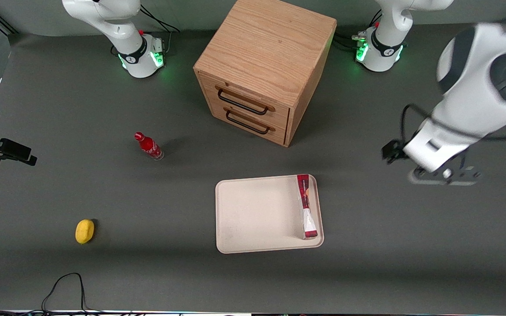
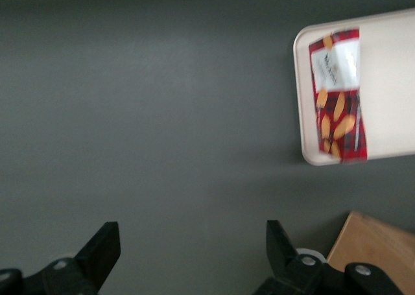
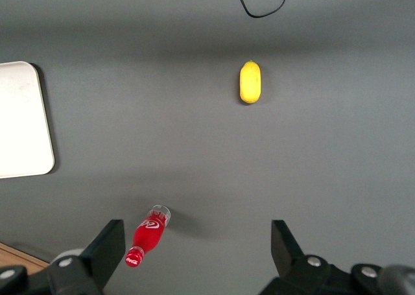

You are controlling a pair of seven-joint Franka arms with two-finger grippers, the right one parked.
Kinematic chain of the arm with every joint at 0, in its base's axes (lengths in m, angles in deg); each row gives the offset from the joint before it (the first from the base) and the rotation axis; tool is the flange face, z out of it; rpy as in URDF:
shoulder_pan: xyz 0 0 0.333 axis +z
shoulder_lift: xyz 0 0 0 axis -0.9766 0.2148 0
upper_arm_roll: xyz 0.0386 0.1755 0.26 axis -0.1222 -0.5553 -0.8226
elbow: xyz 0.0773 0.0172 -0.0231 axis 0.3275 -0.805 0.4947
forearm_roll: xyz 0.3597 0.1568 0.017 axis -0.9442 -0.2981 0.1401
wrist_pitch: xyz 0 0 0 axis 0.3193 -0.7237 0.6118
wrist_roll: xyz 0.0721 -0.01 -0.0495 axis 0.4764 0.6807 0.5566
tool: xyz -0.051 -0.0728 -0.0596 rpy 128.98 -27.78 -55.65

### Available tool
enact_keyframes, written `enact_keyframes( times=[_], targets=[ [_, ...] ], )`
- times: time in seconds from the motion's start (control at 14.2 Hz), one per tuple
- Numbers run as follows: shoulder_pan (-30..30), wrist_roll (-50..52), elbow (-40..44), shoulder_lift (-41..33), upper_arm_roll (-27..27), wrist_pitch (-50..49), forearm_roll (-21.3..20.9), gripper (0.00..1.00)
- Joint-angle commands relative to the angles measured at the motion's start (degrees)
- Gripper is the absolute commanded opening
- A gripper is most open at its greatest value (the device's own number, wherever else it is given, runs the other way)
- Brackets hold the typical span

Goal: Place red cookie box on tray
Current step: 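Open the left gripper, release the box, and raise the arm away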

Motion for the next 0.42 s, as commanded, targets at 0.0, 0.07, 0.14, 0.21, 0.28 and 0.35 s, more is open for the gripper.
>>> enact_keyframes(
  times=[0.0, 0.07, 0.14, 0.21, 0.28, 0.35],
  targets=[
    [3.41, -3.46, -13.47, -13.18, 0.45, 0.42, 1.79, 1.00],
    [4.56, -5.64, -14.97, -15.30, 0.45, 0.25, 2.58, 1.00],
    [5.79, -8.01, -15.42, -16.19, 0.45, -0.71, 2.67, 1.00],
    [6.32, -9.78, -15.16, -16.29, 0.36, -1.59, 2.67, 1.00],
    [6.76, -10.93, -15.16, -16.20, 0.19, -1.69, 2.67, 1.00],
    [7.11, -11.20, -15.16, -16.03, 0.18, -1.69, 2.67, 1.00]
  ],
)
